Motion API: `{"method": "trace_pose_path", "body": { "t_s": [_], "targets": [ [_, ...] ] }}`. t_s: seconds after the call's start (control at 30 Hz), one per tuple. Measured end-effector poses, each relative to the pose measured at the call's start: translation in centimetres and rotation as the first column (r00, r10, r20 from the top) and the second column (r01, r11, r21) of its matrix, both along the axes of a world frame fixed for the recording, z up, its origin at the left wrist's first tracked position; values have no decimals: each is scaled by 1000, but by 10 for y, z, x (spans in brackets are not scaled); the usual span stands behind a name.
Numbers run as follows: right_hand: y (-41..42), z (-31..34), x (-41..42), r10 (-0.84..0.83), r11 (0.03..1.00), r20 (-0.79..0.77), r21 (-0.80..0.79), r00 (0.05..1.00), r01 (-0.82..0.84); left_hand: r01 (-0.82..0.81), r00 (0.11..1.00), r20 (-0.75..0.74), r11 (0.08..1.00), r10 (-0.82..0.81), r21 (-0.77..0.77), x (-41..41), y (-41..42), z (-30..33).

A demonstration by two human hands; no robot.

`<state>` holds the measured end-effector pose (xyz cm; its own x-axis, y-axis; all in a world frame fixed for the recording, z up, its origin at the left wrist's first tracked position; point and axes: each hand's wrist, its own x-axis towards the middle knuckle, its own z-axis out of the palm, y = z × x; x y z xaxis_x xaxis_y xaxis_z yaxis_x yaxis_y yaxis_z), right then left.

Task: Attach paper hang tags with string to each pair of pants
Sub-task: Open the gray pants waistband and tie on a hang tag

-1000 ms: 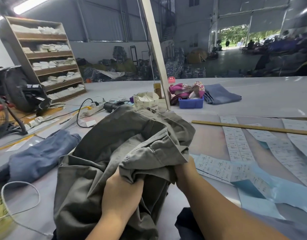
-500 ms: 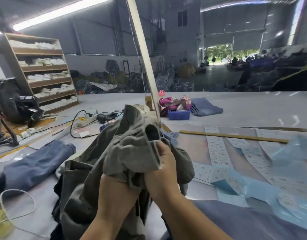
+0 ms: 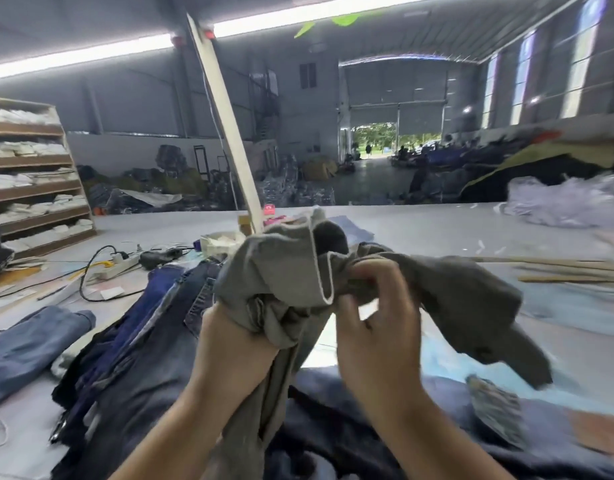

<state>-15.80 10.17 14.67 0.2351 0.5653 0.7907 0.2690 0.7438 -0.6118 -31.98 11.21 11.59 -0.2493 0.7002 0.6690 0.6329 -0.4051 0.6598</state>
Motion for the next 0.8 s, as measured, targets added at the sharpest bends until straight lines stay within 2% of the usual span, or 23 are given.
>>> {"method": "trace_pose_path", "body": {
  "t_s": [0.07,0.1,0.2,0.27,0.33,0.4,0.47,0.57,0.73,0.8],
  "targets": [
    [-7,0,30,-81,992,-100,-109,992,70,23,999,-42,1000,-24,-20,12,-2,1],
    [-9,-1,46,-151,979,-86,-153,985,137,25,997,-79,1000,-25,-6,17,-3,0],
    [-16,-6,92,-295,915,61,-271,954,300,-111,977,-184,993,104,-28,27,-1,5],
    [-18,-13,118,-305,848,229,-377,924,373,-181,965,-200,983,171,-36,23,5,8],
    [-21,-21,138,-190,712,496,-524,847,467,-302,927,-242,953,285,-33,23,11,10],
    [-24,-27,148,66,575,617,-666,784,475,-331,897,-317,943,307,-22,27,12,7],
    [-30,-32,153,238,506,607,-744,758,437,-237,889,-412,970,199,-44,35,9,4],
    [-36,-33,160,314,474,623,-756,716,450,-115,849,-527,986,33,-123,47,7,-7],
    [-46,-25,183,295,475,731,-671,615,569,-1,849,-505,956,-154,-293,48,12,-16],
    [-49,-28,196,282,494,703,-690,653,530,68,862,-464,955,-202,-289,50,11,-16]
  ]
}}
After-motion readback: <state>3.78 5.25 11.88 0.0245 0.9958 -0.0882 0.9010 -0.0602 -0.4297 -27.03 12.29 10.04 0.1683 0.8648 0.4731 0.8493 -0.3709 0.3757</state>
